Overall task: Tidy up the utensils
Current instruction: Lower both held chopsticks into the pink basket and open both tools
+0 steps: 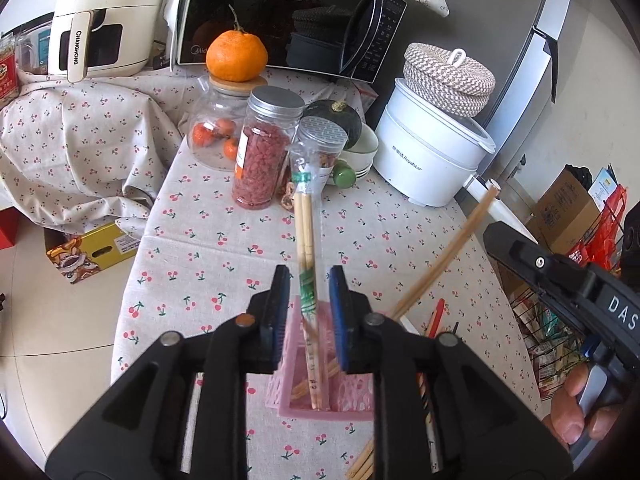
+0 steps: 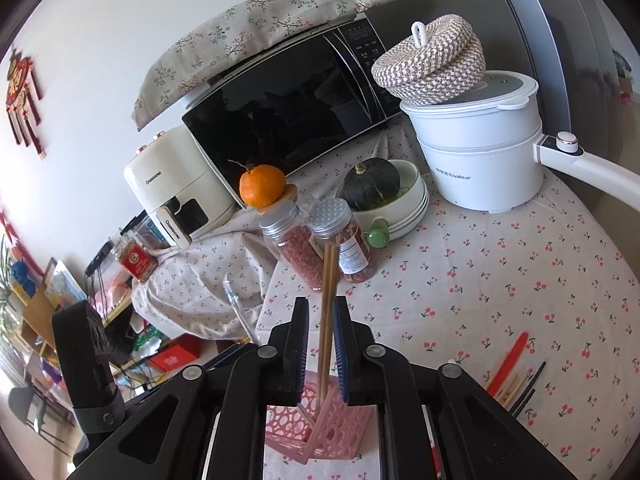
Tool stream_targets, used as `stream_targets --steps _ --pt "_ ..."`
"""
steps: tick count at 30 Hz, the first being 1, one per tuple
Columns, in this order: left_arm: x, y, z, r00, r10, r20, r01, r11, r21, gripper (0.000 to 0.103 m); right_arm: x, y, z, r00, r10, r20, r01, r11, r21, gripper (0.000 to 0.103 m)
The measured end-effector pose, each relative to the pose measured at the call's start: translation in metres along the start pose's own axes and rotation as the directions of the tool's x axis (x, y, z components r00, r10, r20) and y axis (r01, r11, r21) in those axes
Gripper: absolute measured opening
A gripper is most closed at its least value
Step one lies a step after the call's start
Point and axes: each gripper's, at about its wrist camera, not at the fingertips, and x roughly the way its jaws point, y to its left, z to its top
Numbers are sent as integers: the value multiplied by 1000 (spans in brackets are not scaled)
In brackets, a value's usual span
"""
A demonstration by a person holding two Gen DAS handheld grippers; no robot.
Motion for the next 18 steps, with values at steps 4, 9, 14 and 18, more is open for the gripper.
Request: stream_targets --steps 4,9,14,18 --pt "-12 -5 0 1000 -2 11 2 1000 7 45 -19 -5 5 1000 26 13 -27 999 30 38" --pt "-26 -14 -6 1000 -5 2 5 1000 22 71 -52 -12 7 999 35 36 -36 999 29 61" --pt "-34 -24 -20 999 2 -36 -1 1000 19 83 -84 -22 5 999 13 45 -14 1000 10 77" --pt "-37 -38 -36 997 -1 -81 5 999 44 85 -98 -34 1 999 -25 30 25 1000 2 84"
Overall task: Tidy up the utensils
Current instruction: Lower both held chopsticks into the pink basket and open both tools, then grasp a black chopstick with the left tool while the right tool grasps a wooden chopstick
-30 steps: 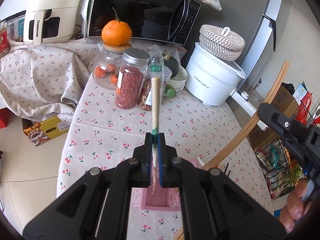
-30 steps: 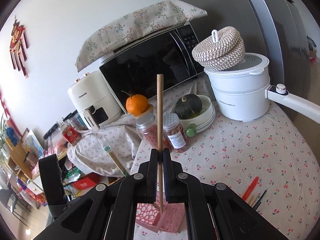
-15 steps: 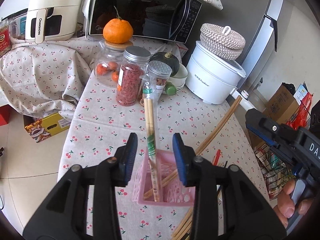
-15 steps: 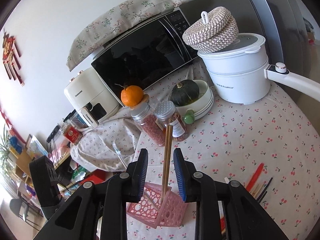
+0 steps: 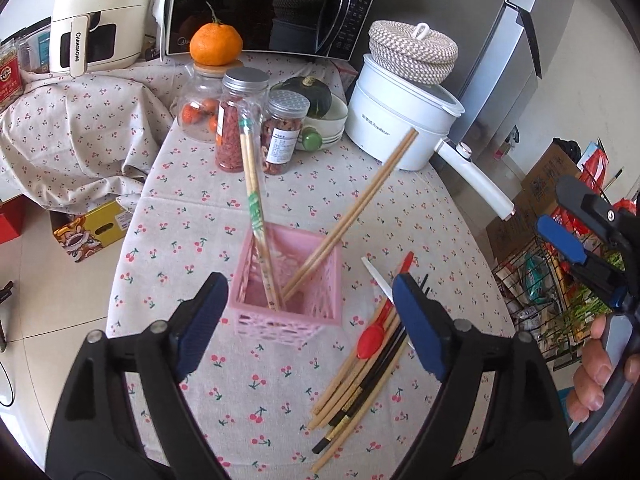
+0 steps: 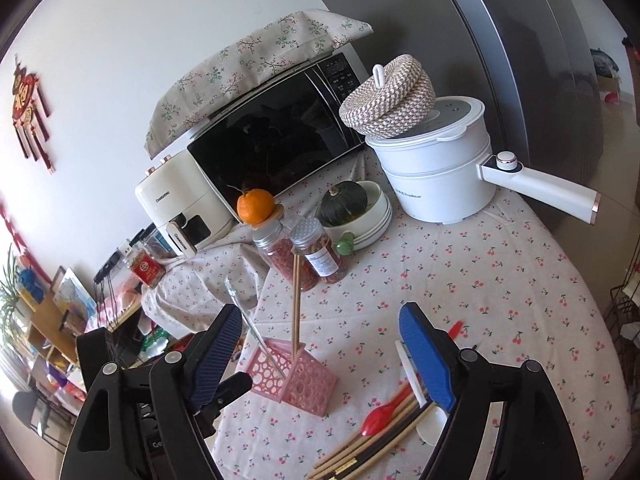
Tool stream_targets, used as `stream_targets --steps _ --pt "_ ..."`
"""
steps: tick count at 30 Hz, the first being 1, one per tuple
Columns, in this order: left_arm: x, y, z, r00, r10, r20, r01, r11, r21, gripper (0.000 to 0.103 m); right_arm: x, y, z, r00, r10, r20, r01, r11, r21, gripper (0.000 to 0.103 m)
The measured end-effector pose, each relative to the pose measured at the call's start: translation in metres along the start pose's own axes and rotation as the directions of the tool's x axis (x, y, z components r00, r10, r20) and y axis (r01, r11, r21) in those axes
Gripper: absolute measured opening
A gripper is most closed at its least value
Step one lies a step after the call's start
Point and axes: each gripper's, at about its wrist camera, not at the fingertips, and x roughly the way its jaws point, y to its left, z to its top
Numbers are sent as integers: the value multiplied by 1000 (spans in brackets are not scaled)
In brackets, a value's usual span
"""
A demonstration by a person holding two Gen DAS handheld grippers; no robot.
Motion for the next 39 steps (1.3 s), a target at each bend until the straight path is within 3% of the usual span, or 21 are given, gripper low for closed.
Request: stream_targets --steps 10,16,25,29,33,39 --pt "10 -38 -40 996 30 -84 -17 990 143 89 -1 -42 -20 978 -134 -159 135 991 -8 84" --pt "24 -50 -50 991 41 -127 -20 986 168 89 7 -68 -29 948 -182 -262 186 982 -6 84" --pt "55 -88 -50 979 -3 -205 41 982 185 85 16 -116 -37 901 -229 -367 264 964 46 84" --pt "78 -105 -48 966 -34 -256 82 981 178 68 15 -133 -36 891 -238 -387 288 954 78 84" --pt "106 -114 -45 942 -61 -329 121 979 165 42 13 -144 -33 889 -239 -392 300 948 103 84" --pt "135 -122 -46 911 -2 -412 105 968 227 20 10 -153 -31 889 -231 -395 303 944 130 84"
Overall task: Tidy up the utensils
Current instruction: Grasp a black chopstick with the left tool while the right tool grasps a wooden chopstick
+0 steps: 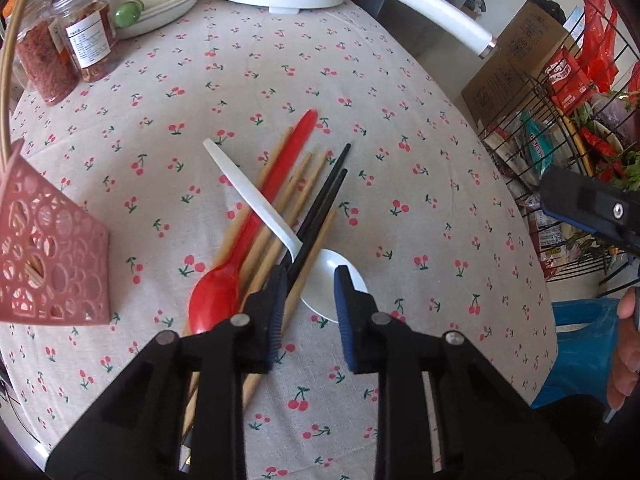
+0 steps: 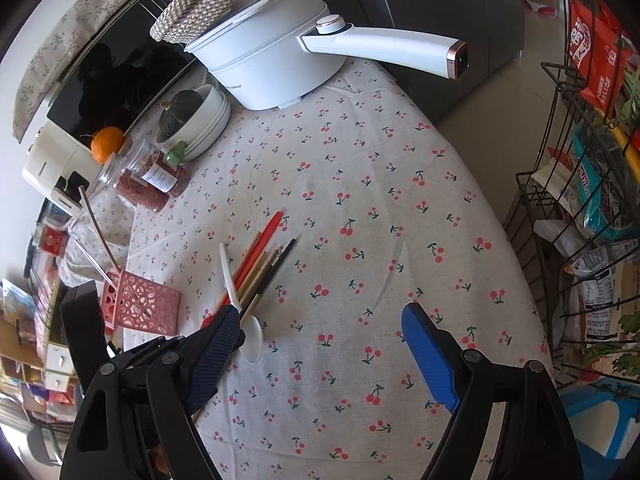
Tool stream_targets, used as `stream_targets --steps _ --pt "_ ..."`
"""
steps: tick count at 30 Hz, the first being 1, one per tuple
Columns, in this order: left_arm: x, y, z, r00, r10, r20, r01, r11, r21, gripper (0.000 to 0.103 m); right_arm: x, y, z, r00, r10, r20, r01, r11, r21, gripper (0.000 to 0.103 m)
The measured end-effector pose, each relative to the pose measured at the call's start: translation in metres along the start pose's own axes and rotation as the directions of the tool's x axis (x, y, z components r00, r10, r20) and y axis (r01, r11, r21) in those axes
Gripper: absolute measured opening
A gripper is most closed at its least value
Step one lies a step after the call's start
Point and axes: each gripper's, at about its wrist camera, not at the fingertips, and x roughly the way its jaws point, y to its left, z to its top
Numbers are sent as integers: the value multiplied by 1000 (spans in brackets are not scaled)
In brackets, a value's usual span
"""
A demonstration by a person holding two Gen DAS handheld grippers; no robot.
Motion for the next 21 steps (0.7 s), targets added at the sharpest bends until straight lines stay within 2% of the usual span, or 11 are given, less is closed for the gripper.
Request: stream_targets --steps 5,8,21 --pt "3 -5 -3 999 41 -19 -40 998 41 14 1 -2 1 1000 1 -5 -1 1000 0 84" --pt "-1 -5 -5 999 16 -27 -15 999 37 2 1 -2 2 1000 3 -4 -3 1000 1 84" --pt "-4 4 -10 998 40 -56 -38 999 36 2 3 -3 0 1000 14 -15 -13 1000 24 84"
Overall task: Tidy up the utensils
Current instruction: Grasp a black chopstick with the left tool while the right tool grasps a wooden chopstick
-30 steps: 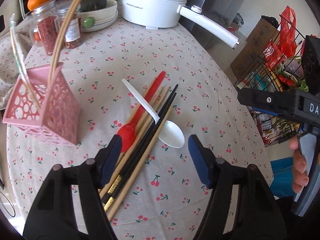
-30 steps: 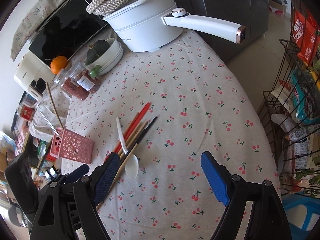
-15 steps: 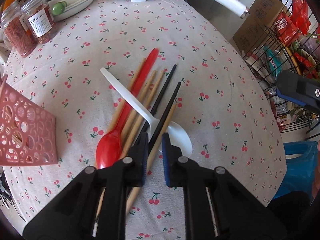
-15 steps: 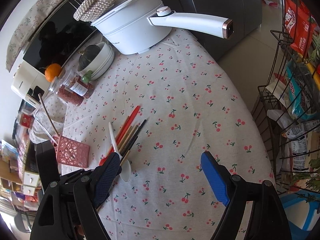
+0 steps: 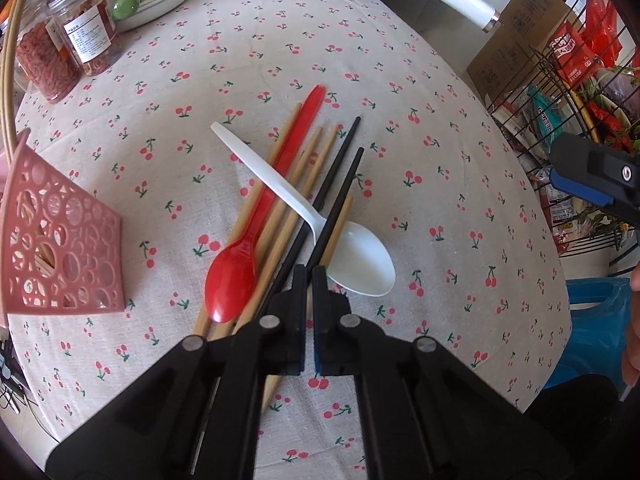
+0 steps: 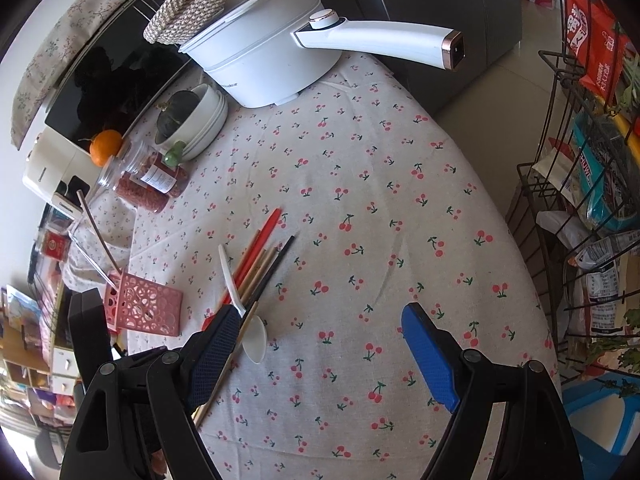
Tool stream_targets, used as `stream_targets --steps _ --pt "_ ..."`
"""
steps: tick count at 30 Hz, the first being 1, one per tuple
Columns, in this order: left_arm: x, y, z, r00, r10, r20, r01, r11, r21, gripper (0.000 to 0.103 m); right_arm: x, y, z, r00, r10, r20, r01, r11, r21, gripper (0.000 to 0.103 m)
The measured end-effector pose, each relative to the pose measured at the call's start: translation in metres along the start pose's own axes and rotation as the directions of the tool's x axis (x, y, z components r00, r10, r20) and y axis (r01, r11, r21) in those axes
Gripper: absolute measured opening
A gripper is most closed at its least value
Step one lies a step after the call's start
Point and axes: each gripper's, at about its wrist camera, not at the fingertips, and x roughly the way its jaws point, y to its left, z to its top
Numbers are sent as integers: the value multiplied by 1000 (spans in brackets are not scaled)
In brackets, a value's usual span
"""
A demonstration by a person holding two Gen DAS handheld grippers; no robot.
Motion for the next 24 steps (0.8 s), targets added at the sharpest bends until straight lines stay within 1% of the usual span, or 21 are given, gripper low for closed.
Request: stream_targets --steps 2,5,7,11,15,18,20,24 --pt "1 0 0 1000 -8 -16 8 1000 4 2 1 0 0 1000 -1 -4 1 1000 -1 84" --pt "3 -2 0 996 -58 -64 58 998 -1 2 2 0 0 1000 -2 -13 2 1000 -6 84" --pt "2 -3 0 996 -42 -74 42 999 10 2 4 1 -1 1000 -5 -21 4 1000 -10 84" --pt "-2 0 4 998 -26 -57 26 1000 11 2 5 4 -1 1000 -13 -26 13 1000 -28 84" --pt "4 -5 6 997 3 -81 1 999 50 2 9 6 -2 998 -39 -40 37 998 -47 84" --pt "5 -7 6 996 -6 -89 12 998 67 2 12 7 -3 998 -46 -51 43 998 -54 84" --pt "5 -9 7 995 1 -95 7 997 82 2 12 7 -3 998 -47 -53 44 997 -57 84" --pt "7 -13 7 992 1 -126 13 994 113 2 14 7 -3 997 -52 -57 49 997 -59 84"
